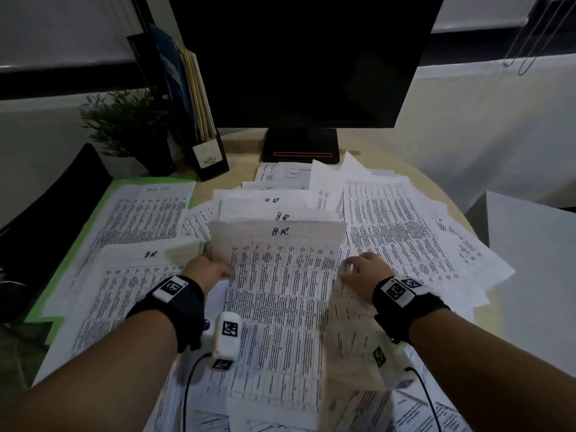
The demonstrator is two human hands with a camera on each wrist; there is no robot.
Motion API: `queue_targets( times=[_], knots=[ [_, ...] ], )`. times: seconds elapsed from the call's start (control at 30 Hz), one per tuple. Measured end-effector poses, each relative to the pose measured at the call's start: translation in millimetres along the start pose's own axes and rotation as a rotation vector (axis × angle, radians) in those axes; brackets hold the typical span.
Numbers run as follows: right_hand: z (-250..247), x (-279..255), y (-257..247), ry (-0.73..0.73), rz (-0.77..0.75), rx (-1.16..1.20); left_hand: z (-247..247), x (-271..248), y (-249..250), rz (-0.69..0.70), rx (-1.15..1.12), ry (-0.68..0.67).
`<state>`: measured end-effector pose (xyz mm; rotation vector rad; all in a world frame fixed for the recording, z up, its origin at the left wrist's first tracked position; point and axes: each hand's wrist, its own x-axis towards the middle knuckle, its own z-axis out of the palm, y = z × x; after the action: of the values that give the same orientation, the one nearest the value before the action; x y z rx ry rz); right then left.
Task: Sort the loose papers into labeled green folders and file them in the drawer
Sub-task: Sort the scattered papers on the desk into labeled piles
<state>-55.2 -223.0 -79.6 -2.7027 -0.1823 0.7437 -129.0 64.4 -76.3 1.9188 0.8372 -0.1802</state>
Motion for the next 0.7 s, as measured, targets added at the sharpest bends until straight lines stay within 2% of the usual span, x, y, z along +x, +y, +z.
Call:
queue_targets(
  times=[0.1, 0.2, 0.37, 0.43, 0.5, 0.6, 0.7],
  knots=[
    [-3, 4, 6, -0.070, -0.003, -0.090, -7, 1, 3, -0.031, -0.047, 0.139],
    [-8, 6, 9, -0.104, -0.014, -0.085, -18, -2, 7, -0.018, -0.108, 0.239],
    [-11, 4, 7, -0.103, -0.009, -0.056, -30, -15, 22, 0.059, -0.310, 0.252],
    [-12, -3, 6, -0.067, -0.021, 0.080, -33, -17, 26, 0.084, -0.352, 0.251],
    [-13, -10, 3, -0.047, -0.088, 0.369, -32, -20, 32, 0.104, -0.386, 0.244],
    [-17, -24, -11, -0.158, -0.237, 0.708, -25, -26, 45, 0.131, -0.426, 0.220],
    [-17, -28, -31, -0.234, -0.293, 0.826, -24, -24, 55, 0.167, -0.437, 0.232]
  ],
)
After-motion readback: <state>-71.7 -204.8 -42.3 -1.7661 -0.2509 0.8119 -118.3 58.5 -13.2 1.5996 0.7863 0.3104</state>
